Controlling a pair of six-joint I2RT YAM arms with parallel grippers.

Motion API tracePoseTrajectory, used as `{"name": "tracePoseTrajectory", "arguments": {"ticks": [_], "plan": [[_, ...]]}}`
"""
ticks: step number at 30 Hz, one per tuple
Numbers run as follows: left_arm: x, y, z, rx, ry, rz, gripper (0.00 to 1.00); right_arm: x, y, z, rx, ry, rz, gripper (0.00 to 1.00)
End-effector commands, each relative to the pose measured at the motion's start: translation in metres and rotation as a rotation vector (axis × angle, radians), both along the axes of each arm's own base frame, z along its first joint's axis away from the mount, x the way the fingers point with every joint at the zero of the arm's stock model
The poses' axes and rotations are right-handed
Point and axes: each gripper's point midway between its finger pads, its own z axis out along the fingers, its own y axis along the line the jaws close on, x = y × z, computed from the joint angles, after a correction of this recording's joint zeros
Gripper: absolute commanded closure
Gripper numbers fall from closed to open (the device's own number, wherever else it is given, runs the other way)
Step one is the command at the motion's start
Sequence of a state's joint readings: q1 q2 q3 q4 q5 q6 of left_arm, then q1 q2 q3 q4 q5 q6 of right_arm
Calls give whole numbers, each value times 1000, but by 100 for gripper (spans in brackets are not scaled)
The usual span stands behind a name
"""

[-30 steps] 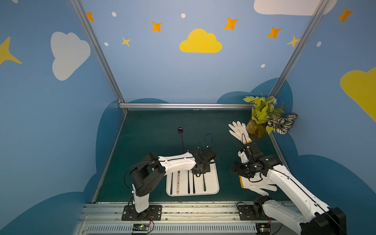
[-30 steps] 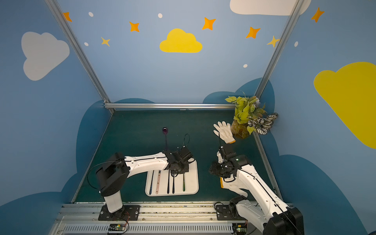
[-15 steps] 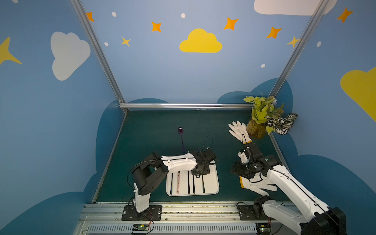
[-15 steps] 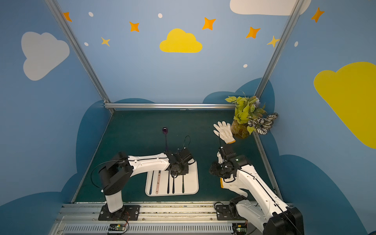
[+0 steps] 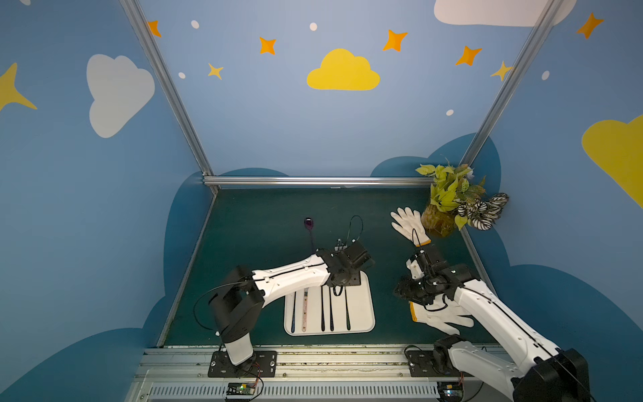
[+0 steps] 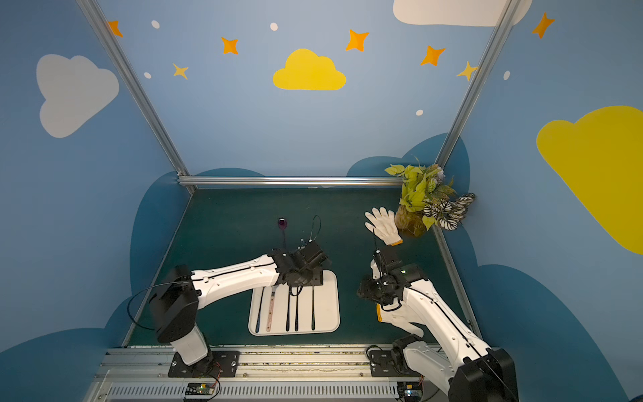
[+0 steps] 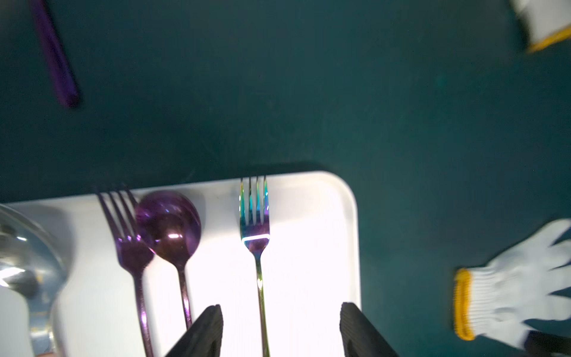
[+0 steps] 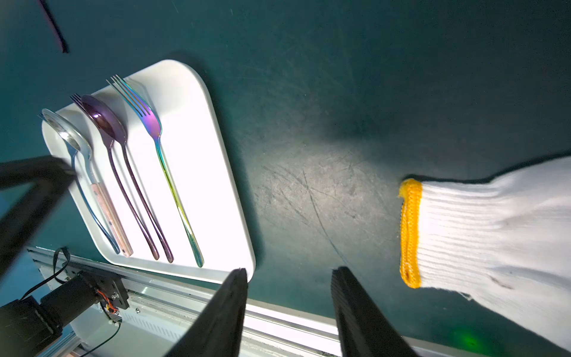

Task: Set the spoon and fork side by side
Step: Place the fork on the tray, then pick up the spoon from the center of the board.

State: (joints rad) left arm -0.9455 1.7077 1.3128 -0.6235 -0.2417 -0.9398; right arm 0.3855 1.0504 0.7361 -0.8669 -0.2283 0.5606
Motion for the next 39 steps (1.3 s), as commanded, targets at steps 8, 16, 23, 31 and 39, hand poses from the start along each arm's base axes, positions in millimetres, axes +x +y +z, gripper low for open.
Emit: {"name": "tracePoseTrajectory", "arguments": {"ticks": [8,16,23,31,39], "plan": [[97,106,-10,170,20,106,28,17,8,8,20,-26,10,50],[167,120,-51,159,116,110,29,19,11,7,25,-14,14,50],[196,123,-79,155,174,136,39,18,10,5,20,-6,5,51],[206,122,-96,137,211,141,50,13,4,0,4,3,-7,51],[205,129,-107,175,238,158,63,13,4,0,-2,7,-1,51]]}}
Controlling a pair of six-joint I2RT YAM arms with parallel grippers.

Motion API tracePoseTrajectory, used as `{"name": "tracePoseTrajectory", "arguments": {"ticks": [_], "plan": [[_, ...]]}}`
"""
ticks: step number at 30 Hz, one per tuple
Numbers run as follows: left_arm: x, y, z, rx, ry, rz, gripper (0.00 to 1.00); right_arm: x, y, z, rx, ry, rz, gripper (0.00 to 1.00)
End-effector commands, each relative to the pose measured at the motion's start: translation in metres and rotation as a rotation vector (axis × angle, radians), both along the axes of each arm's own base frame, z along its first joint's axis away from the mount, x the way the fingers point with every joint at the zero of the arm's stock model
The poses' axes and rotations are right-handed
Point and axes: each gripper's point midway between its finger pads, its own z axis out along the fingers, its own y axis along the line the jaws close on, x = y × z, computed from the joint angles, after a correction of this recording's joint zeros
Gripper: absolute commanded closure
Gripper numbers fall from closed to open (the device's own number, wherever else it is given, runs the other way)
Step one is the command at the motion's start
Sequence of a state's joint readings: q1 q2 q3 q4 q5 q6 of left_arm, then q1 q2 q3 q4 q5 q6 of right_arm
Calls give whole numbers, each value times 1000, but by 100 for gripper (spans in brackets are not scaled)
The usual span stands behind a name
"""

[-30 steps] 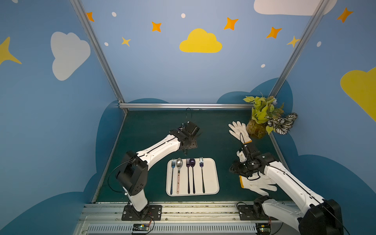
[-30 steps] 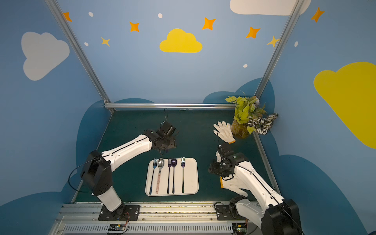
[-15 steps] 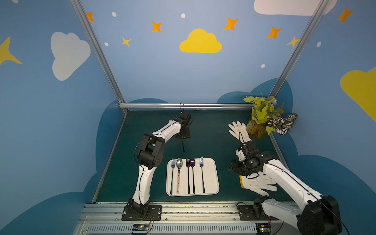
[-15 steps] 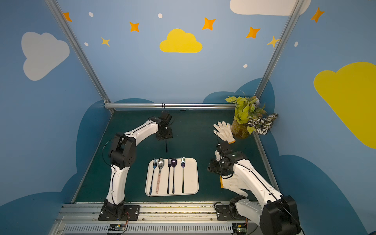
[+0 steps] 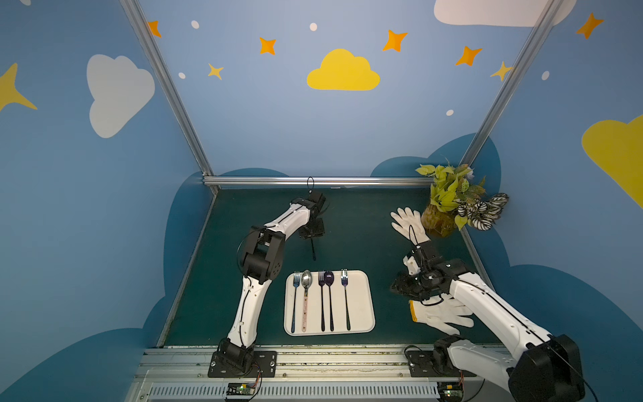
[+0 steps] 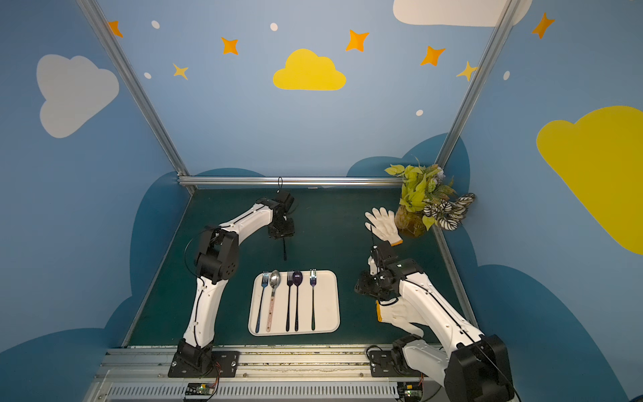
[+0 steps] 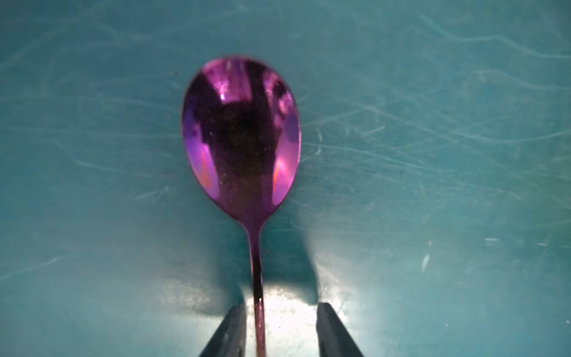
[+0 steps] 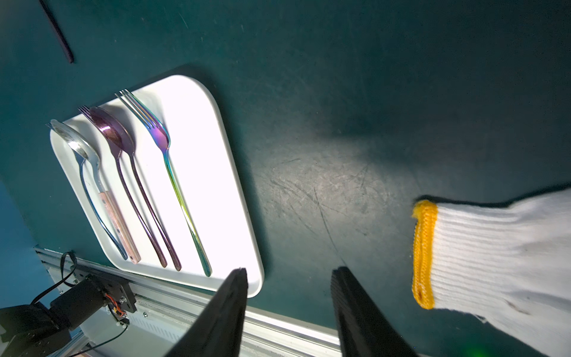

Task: Set the spoon and fork side by side
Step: Pick up the spoon from the center of the board.

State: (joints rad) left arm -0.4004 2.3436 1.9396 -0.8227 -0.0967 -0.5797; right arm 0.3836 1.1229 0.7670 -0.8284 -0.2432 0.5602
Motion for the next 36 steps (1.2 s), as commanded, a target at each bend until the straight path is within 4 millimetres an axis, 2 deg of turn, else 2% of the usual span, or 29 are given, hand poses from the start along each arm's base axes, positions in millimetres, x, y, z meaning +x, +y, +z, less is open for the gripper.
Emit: {"name": "tracePoseTrajectory", "arguments": {"ticks": [1,8,14,17,23,27,32,36], "plan": [[-6,8,-12,30,50,6,65,-1,-4,0,-15,0,-3,50],[-7,14,-20,45,69,4,78,-6,-6,-2,-21,6,-1,50],[-6,16,-17,50,61,1,97,-9,-8,-2,-23,8,1,50],[-1,16,-9,51,37,-5,97,-10,-9,-1,-20,7,2,50],[16,10,37,18,-78,-21,97,-11,-10,-1,-21,6,7,50],[22,7,82,-13,-172,-29,97,-8,-10,0,-22,3,8,50],[7,-2,116,-36,-222,-41,97,-4,-10,2,-24,-4,9,50],[-23,-23,142,-82,-245,-64,97,2,-11,5,-26,-18,4,50]]}}
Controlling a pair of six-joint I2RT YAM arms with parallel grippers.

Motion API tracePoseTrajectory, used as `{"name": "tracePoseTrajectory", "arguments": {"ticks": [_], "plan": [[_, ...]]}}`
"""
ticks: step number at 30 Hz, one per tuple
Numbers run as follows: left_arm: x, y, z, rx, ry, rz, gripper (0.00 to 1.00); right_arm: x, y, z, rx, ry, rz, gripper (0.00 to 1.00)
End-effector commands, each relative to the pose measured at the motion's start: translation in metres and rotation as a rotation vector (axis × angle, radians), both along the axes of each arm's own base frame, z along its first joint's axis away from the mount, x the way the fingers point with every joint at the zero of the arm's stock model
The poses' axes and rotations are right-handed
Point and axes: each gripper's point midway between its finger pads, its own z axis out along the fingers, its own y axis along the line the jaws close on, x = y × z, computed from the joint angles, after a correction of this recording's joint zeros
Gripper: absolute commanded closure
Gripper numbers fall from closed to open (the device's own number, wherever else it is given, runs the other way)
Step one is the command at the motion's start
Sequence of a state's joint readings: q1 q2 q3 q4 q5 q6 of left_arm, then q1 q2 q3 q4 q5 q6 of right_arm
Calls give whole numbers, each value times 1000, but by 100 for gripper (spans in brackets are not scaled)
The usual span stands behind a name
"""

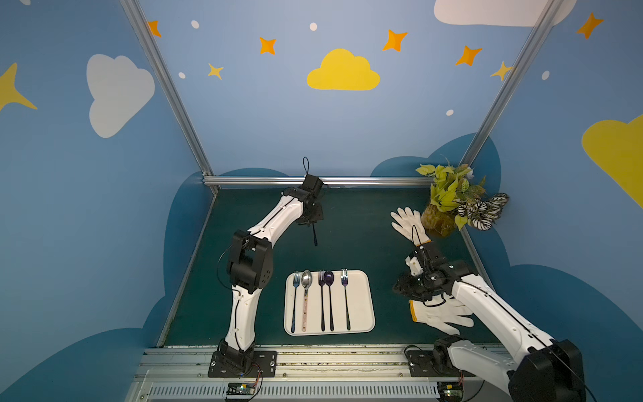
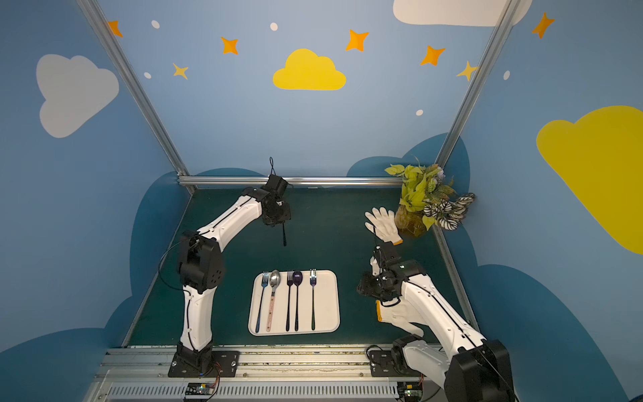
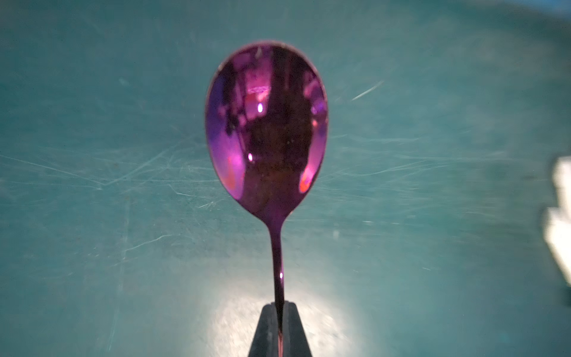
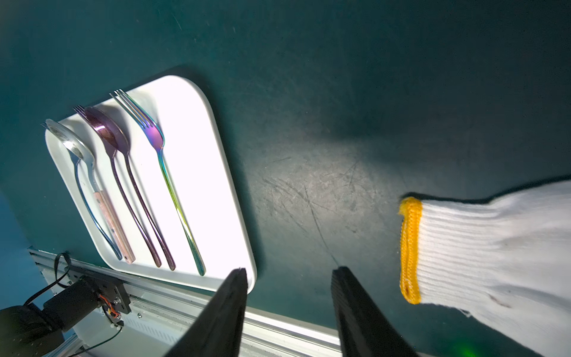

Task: Set the spoon and fork side by side
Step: Pick up the spoon from the center of the board, then place the spoon on the tray.

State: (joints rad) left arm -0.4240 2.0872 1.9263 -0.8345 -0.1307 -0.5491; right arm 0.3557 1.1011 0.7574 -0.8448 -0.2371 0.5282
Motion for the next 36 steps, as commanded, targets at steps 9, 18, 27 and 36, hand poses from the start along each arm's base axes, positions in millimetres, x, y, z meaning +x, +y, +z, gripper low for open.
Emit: {"name": "tracePoseTrajectory", "arguments": {"ticks": [9,18,27,36], "plan": [[-151,-92,16,-56,36,-100,97,16,-1,8,20,-27,-26,50],[-240,-133,-32,-46,125,-99,97,10,-1,7,35,-29,-12,50],[-253,-167,-59,-62,174,-84,97,4,-2,7,43,-27,5,50],[-250,-171,-89,-22,216,-86,97,-3,-3,5,54,-23,4,50]]}}
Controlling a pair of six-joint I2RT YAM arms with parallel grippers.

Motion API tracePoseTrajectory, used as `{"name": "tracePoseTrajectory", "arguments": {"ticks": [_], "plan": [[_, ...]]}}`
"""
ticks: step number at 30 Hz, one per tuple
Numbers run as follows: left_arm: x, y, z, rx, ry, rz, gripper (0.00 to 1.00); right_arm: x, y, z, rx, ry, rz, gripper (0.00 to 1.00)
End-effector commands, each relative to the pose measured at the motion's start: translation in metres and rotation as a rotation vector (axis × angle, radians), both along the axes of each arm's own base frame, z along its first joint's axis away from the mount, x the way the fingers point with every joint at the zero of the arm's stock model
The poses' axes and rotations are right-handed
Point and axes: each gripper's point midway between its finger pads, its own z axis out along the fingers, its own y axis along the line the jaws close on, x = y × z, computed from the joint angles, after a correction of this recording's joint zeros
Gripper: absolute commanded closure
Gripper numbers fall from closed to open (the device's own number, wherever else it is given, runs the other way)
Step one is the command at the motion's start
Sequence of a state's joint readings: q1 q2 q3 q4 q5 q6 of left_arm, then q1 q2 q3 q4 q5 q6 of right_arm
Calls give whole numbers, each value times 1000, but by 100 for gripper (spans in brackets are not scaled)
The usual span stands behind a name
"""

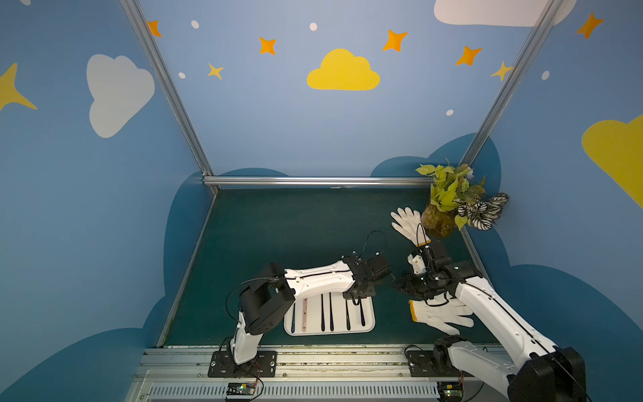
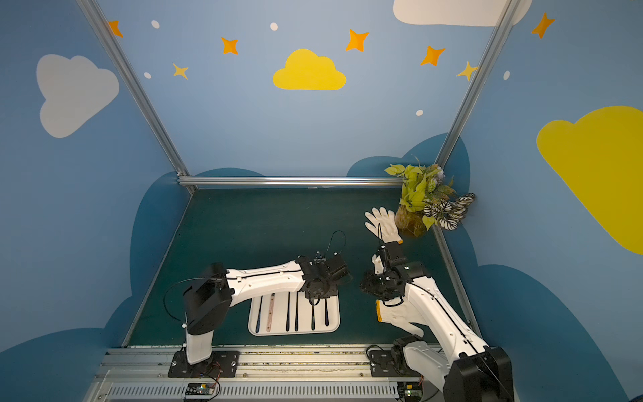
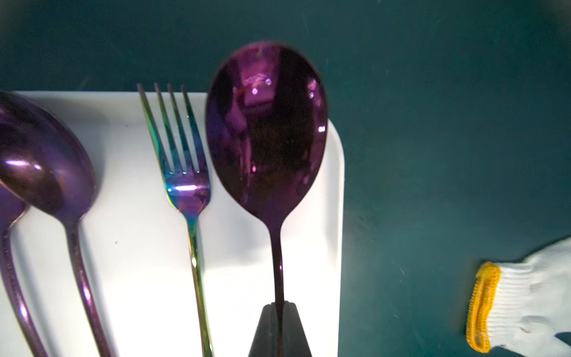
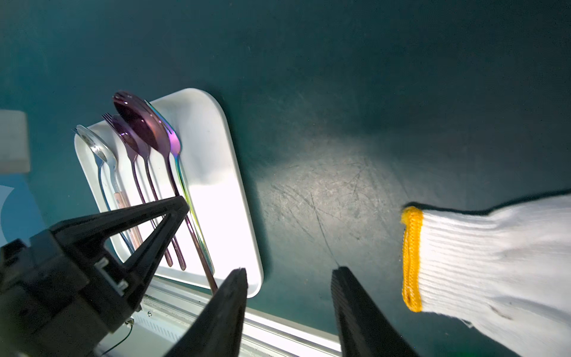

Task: Set the spoon and fork side by side
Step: Place the spoon on the tray.

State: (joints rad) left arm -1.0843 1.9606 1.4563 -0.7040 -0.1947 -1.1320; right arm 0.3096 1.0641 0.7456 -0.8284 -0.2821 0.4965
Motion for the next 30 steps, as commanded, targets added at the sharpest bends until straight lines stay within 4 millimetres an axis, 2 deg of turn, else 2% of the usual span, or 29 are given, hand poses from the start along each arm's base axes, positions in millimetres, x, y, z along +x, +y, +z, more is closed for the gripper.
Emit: {"name": "tracePoseTrajectory", "arguments": {"ticks": [1,11,30], "plan": [[6,-1,-2,-1,-1,10,97,-8,-1,-2,8,14,8,50],[-2,10,-20,43,36,-1,97,-10,-2,-3,7,22,9,50],[0,14,-33,74,50,-19,92,-12,-4,-6,1,31,-3,50]]}}
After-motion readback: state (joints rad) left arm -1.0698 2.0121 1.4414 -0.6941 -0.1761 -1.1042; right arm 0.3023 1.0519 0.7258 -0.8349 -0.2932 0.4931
